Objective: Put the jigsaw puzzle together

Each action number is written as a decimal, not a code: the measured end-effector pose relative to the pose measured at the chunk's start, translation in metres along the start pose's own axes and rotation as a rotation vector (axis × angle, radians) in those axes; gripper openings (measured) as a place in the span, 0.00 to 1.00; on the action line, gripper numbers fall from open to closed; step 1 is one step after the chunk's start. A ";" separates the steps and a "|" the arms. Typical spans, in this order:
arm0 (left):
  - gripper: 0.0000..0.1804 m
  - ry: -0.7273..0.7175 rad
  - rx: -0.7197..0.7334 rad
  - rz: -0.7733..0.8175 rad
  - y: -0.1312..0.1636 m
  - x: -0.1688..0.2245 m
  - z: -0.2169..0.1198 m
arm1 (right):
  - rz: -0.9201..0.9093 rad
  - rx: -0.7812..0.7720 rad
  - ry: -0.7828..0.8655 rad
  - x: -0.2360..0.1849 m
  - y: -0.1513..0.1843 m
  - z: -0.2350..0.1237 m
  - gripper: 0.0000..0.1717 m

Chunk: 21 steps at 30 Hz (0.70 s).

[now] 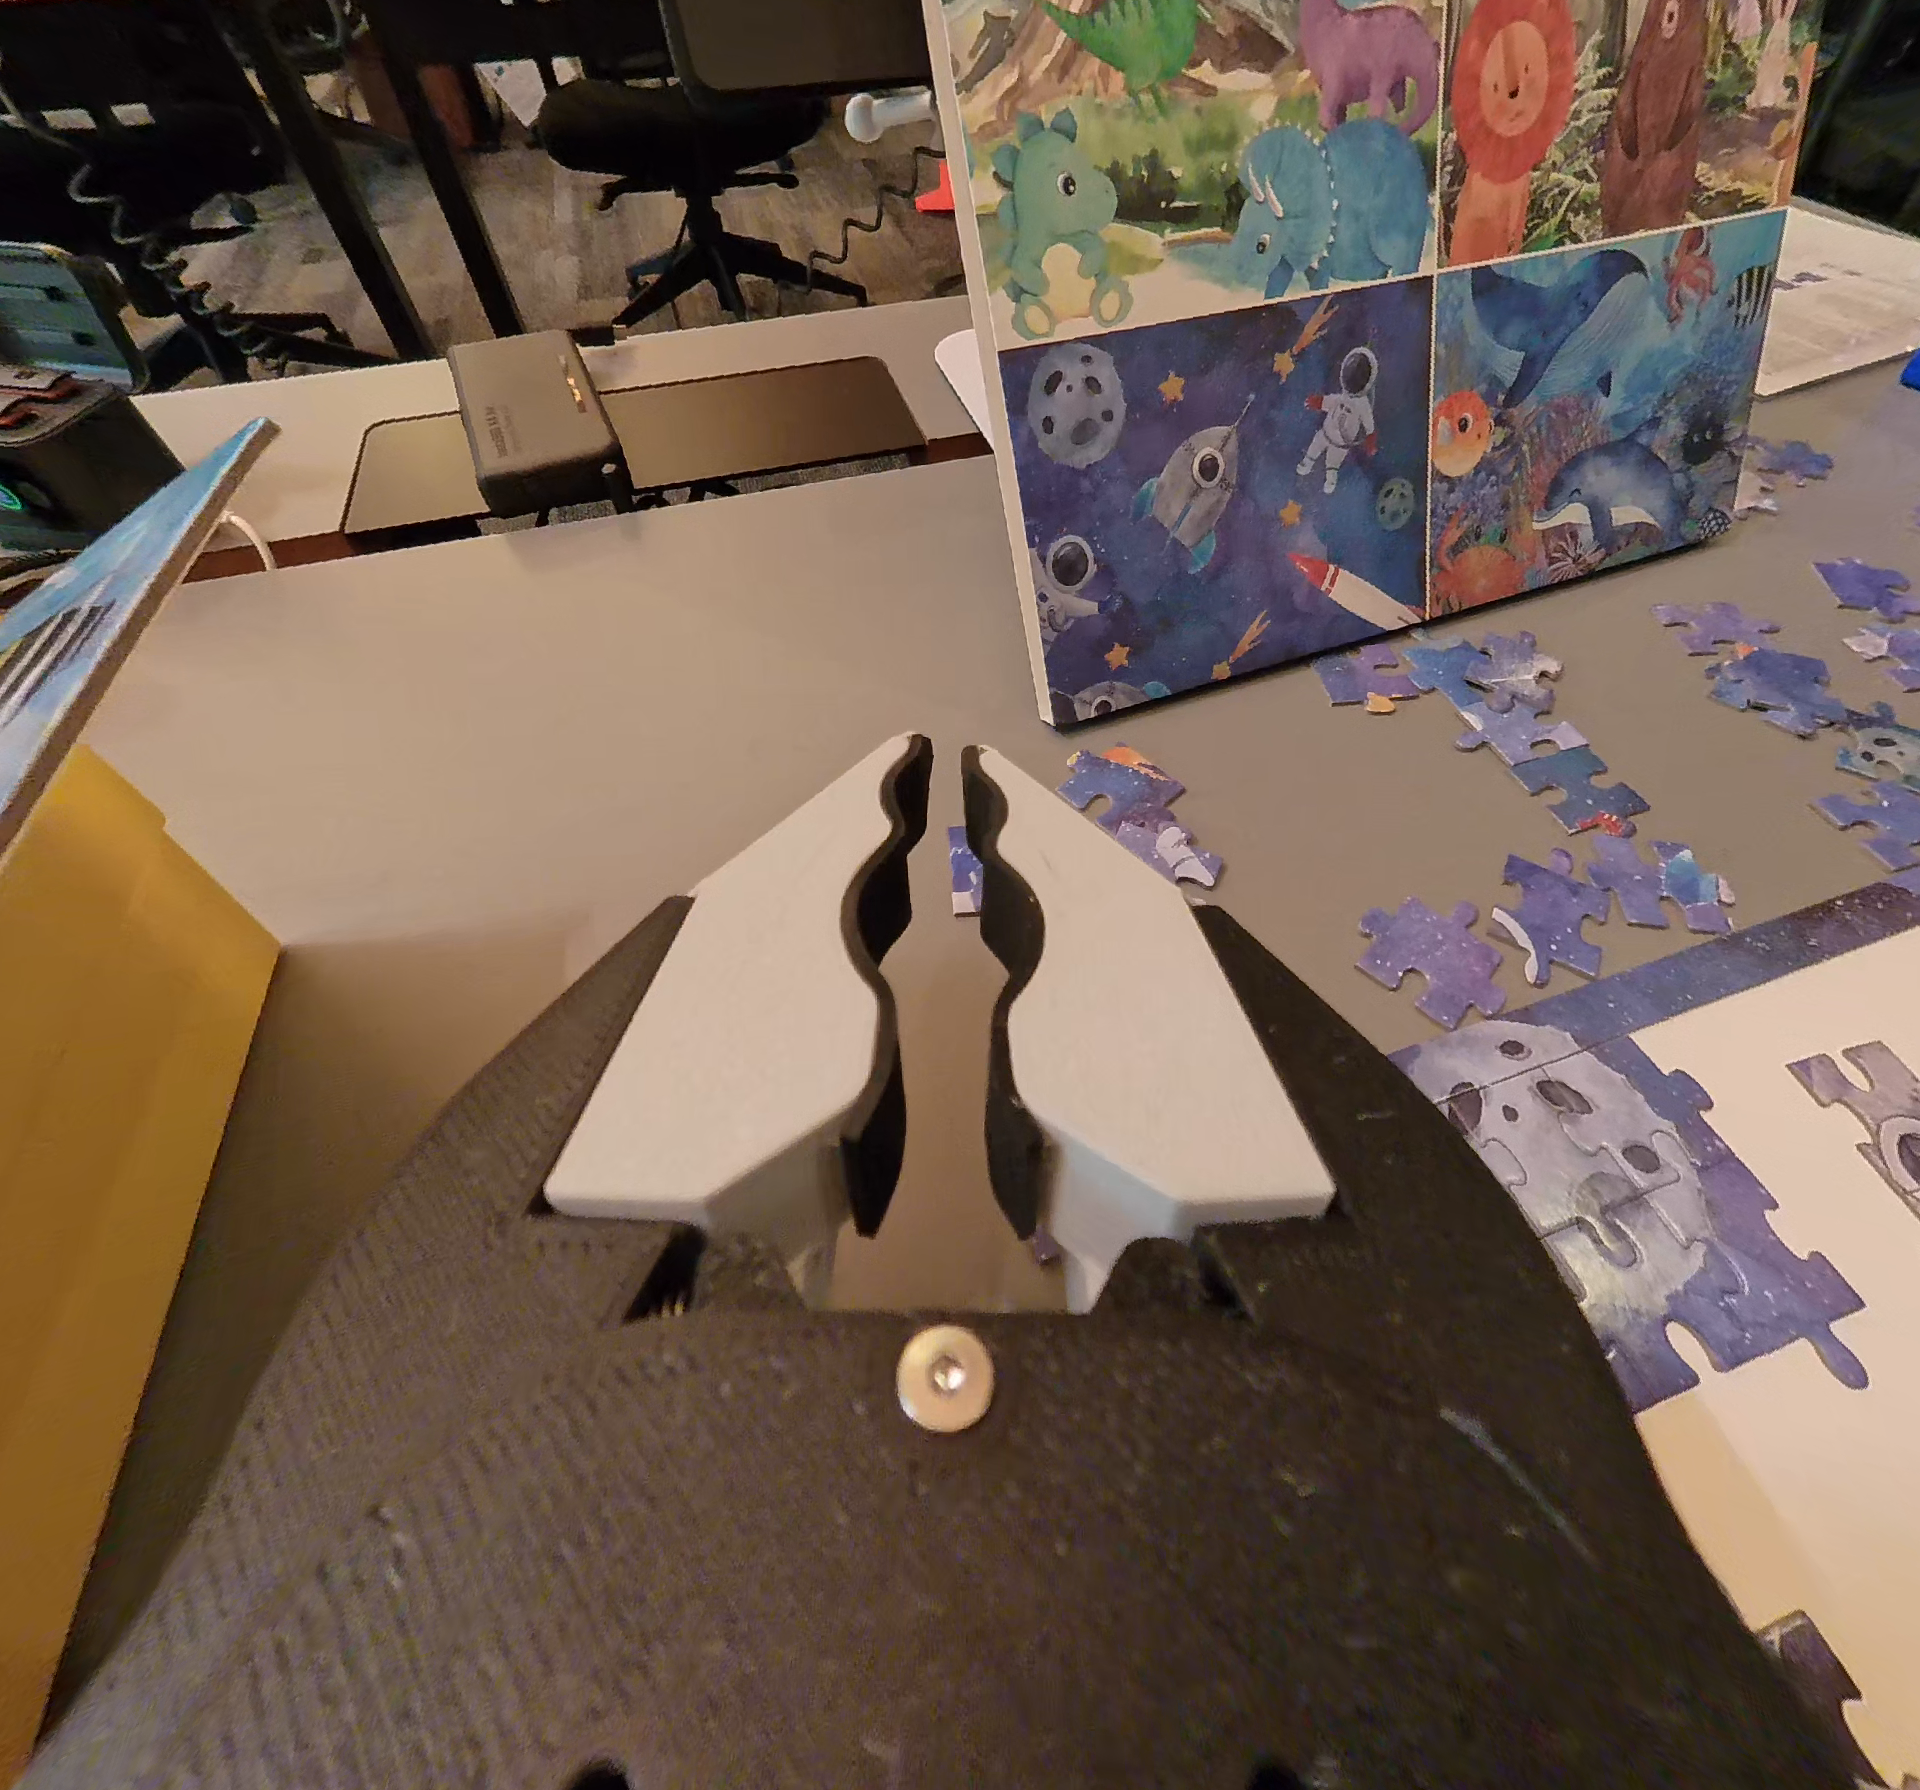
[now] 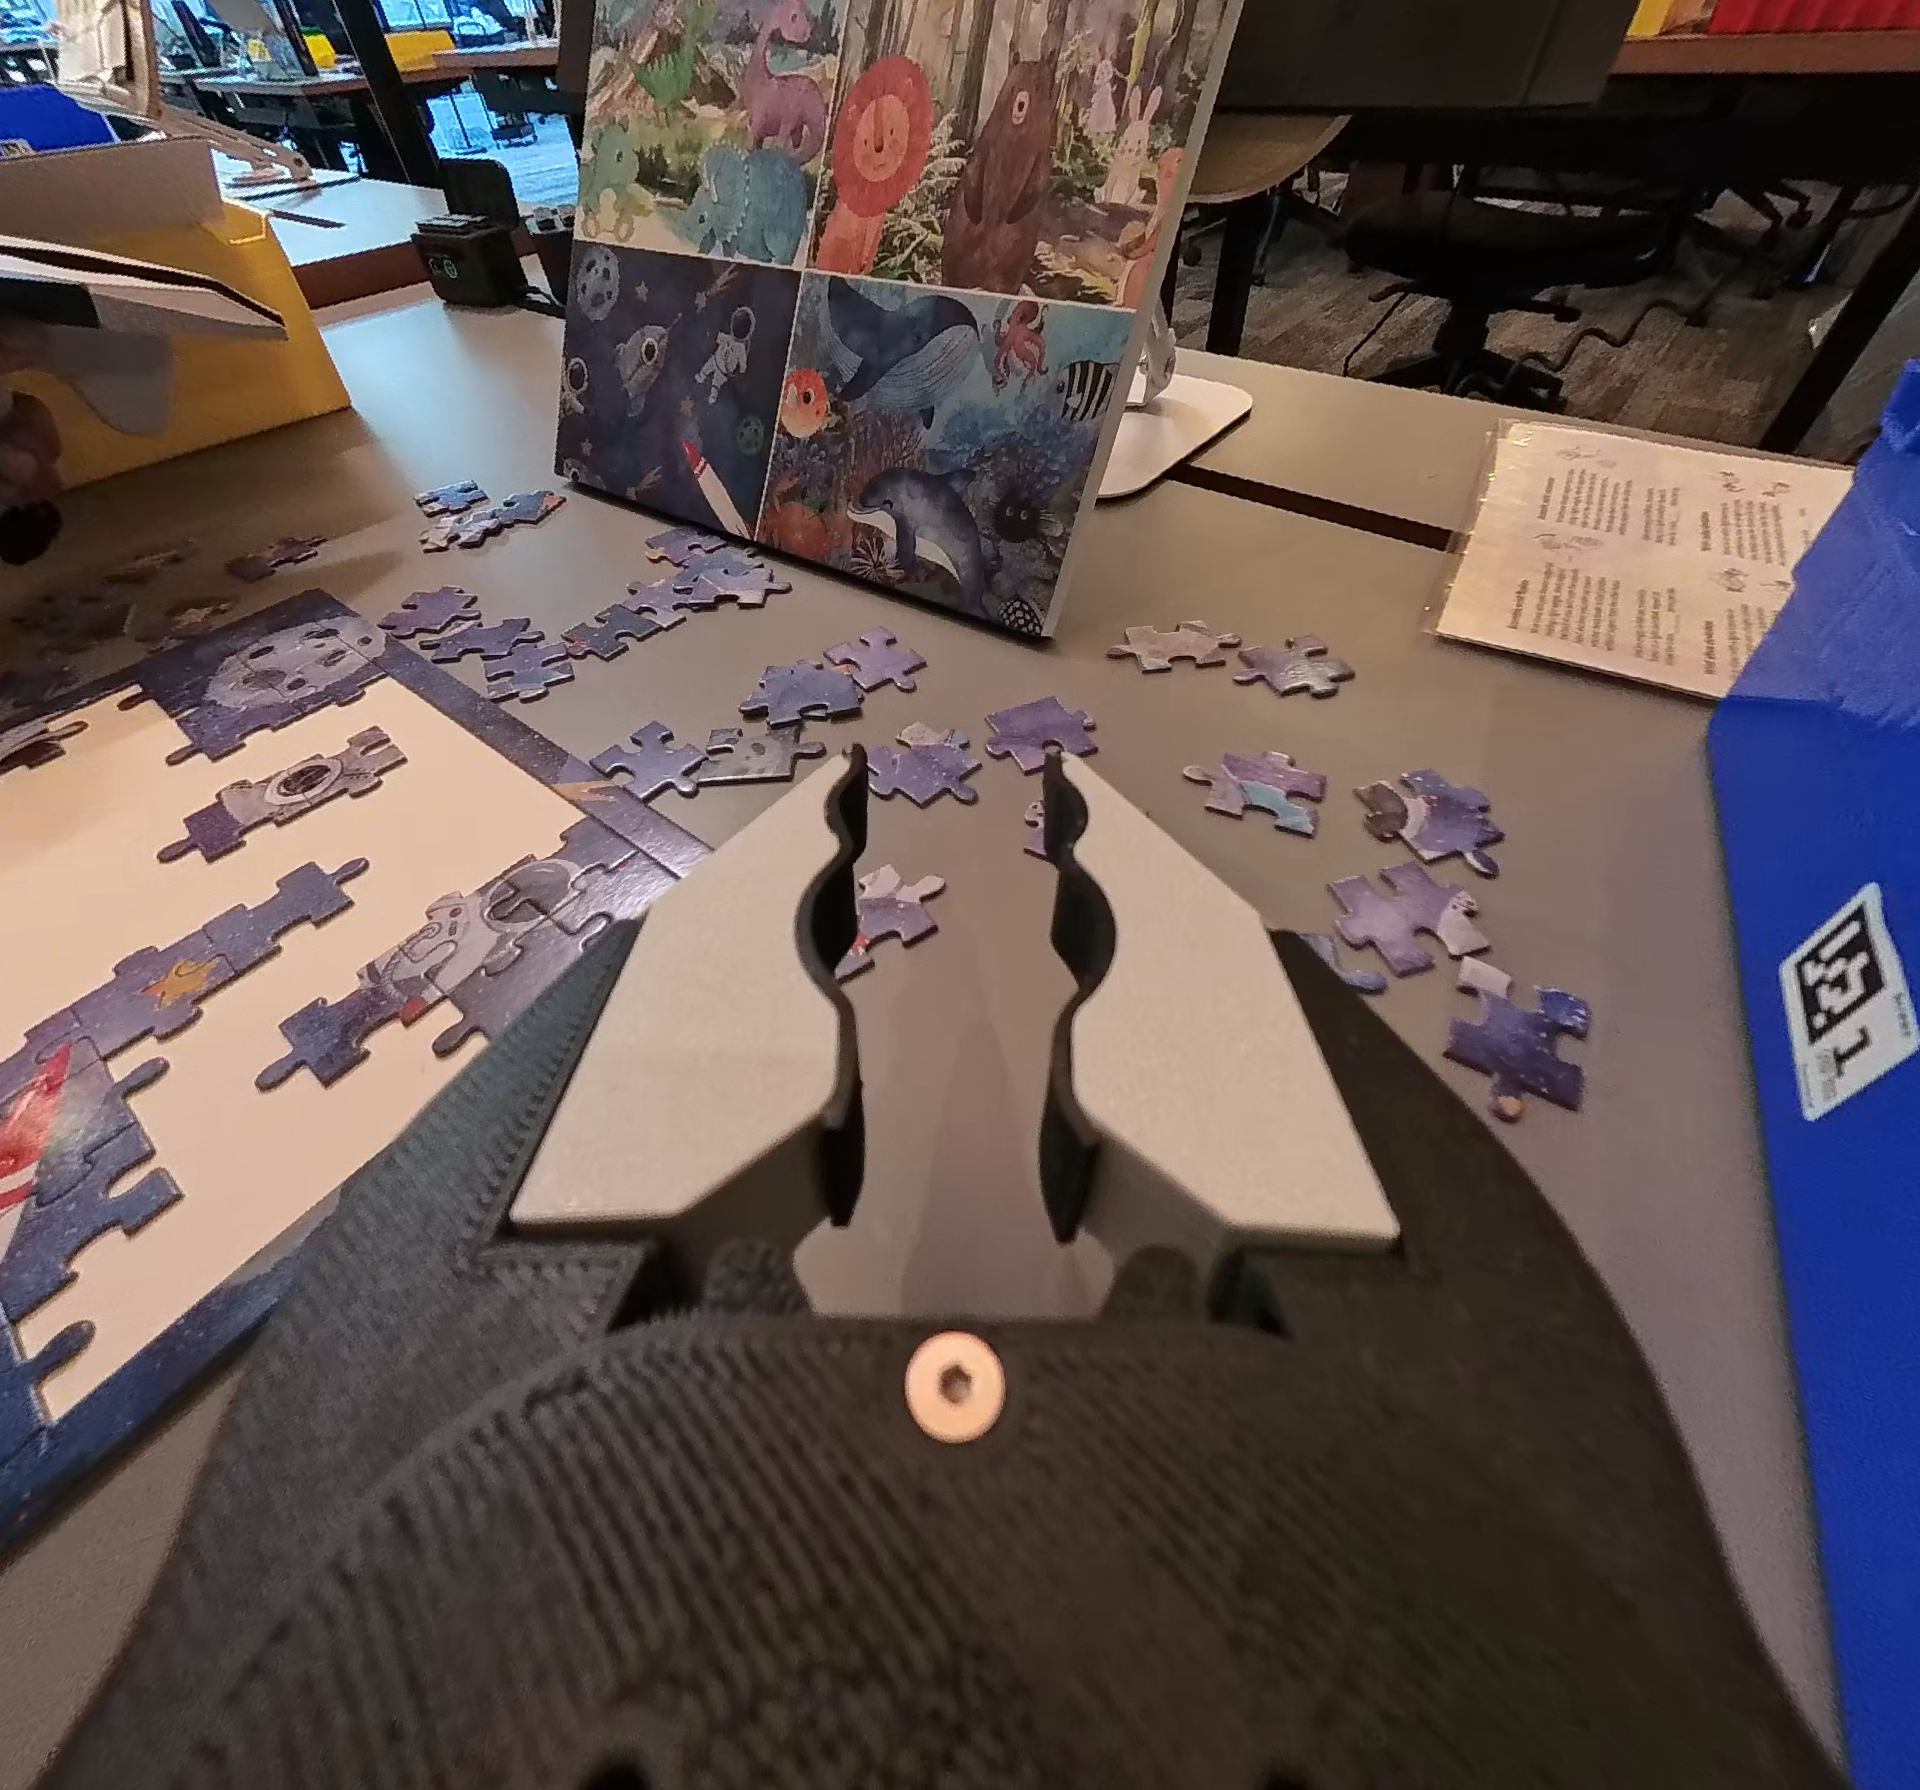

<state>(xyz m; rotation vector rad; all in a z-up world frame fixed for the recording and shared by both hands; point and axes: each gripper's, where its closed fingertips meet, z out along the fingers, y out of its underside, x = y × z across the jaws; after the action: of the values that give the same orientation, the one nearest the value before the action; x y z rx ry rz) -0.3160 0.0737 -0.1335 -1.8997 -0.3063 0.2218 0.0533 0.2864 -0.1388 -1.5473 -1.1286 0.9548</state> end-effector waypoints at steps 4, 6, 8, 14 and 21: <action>0.02 0.002 -0.005 0.004 0.001 0.001 0.001 | -0.001 0.002 0.001 0.000 0.000 0.000 0.19; 0.02 0.003 -0.006 0.006 0.001 0.002 0.001 | -0.001 0.003 0.000 0.000 0.000 0.000 0.19; 0.02 0.003 -0.008 0.007 0.001 0.002 0.001 | -0.002 0.002 0.000 0.000 0.000 0.000 0.19; 0.02 0.004 -0.009 0.009 0.002 0.002 0.001 | -0.004 0.001 0.000 0.000 0.000 0.000 0.19; 0.03 0.004 -0.010 0.010 0.002 0.003 0.002 | -0.003 -0.001 0.001 0.000 0.000 0.000 0.19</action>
<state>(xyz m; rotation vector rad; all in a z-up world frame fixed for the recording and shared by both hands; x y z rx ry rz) -0.3139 0.0753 -0.1358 -1.9119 -0.2953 0.2234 0.0533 0.2869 -0.1389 -1.5461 -1.1304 0.9522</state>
